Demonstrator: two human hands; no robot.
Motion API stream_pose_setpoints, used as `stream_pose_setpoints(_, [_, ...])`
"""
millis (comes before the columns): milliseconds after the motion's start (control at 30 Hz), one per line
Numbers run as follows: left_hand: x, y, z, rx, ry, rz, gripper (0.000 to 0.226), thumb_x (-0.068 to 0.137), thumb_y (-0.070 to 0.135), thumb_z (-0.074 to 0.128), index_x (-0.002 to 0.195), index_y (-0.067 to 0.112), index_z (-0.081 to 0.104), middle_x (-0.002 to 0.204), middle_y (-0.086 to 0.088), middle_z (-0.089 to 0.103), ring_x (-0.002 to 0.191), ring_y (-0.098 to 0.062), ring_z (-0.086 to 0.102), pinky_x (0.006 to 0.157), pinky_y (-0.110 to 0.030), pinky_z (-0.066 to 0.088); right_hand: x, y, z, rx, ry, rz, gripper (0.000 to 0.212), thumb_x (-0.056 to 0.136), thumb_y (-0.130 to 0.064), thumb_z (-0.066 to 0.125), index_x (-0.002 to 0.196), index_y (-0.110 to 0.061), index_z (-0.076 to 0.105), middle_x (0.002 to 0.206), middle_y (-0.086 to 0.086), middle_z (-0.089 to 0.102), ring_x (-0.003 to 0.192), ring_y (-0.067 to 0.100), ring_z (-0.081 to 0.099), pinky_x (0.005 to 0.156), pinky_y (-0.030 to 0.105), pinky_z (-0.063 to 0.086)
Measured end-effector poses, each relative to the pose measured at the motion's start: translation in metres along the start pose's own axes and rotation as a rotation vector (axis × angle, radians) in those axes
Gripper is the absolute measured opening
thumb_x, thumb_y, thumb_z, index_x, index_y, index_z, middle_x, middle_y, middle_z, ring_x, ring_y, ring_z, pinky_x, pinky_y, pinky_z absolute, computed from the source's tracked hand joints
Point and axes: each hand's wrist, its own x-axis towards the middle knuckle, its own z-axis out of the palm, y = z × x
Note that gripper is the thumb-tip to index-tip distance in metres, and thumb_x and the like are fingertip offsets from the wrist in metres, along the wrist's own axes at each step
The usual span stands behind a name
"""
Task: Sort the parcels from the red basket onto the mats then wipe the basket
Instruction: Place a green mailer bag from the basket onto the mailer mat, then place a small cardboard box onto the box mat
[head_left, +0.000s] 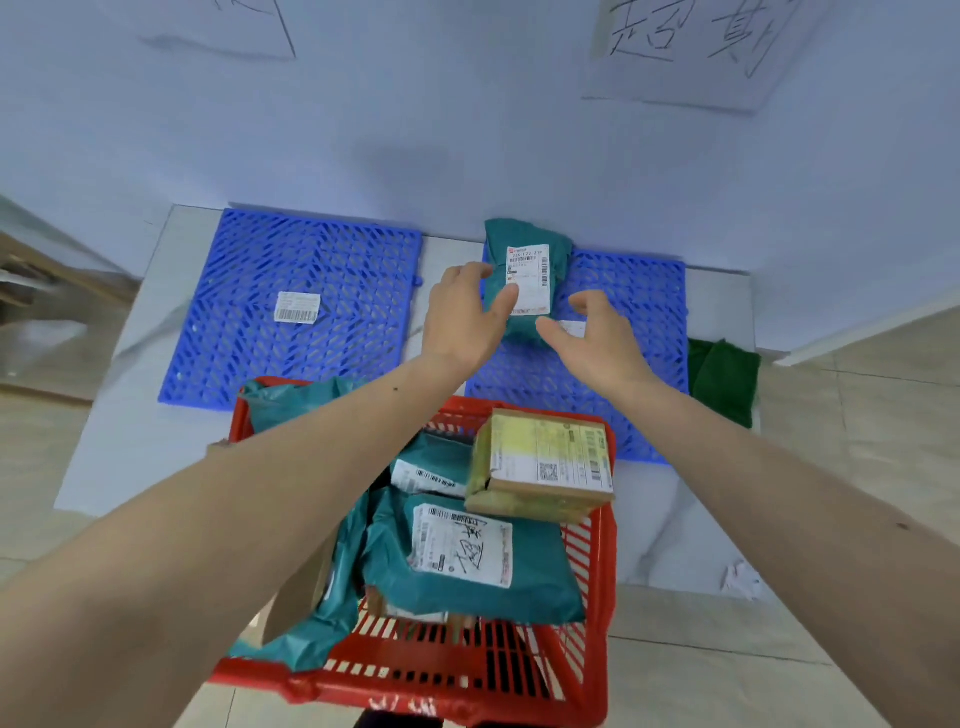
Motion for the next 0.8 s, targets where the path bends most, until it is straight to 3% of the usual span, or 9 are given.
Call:
stream_pose_setpoints(233, [-0.078,-0.017,-0.005,-0.082,-0.055,0.005,0.041,0.095,0.038,0.058,0.123,0.009,0.058,0.122,-0.008,0.058,0.111,-0.023,0.056,0.098,-0.043,0.045,-0.076,0.015,0.012,0.017,0.01,0.09,0.065,0.089,-0.047,0.064,0.139,-0.012,0.044,0.143,0.007,0.048,0.135,0.027,0.04,0.111,0.043,0.036])
stream_pose_setpoints(467, [-0.126,-0.045,0.006,-0.033,-0.314,-0.14,0.07,0.077,0.066,0.051,0.123,0.013,0.058,0.118,-0.008,0.062,0.108,-0.025,0.059,0.096,-0.045,0.048,-0.129,0.043,0.033,-0.084,0.121,0.26,0.069,0.085,-0.049,0.065,0.136,-0.007,0.045,0.14,0.014,0.042,0.133,0.031,0.035,0.108,0.04,0.033])
stream_pose_setpoints(633, [-0.142,-0.047,0.008,-0.143,-0.462,-0.3,0.071,0.093,0.053,0.052,0.146,0.009,0.033,0.145,-0.003,0.045,0.131,-0.025,0.045,0.107,-0.038,0.038,-0.144,0.056,0.039,-0.143,0.102,0.34,0.064,0.087,-0.055,0.059,0.122,-0.002,0.055,0.135,0.018,0.042,0.13,0.033,0.034,0.104,0.041,0.035])
stream_pose_setpoints(800, [-0.151,-0.049,0.016,-0.284,-0.468,-0.347,0.059,0.095,0.05,0.051,0.141,0.017,0.039,0.134,0.0,0.055,0.122,-0.022,0.053,0.103,-0.04,0.042,-0.149,0.058,0.04,-0.135,0.067,0.355,0.062,0.089,-0.057,0.054,0.119,-0.003,0.057,0.134,0.018,0.043,0.128,0.032,0.033,0.101,0.041,0.037])
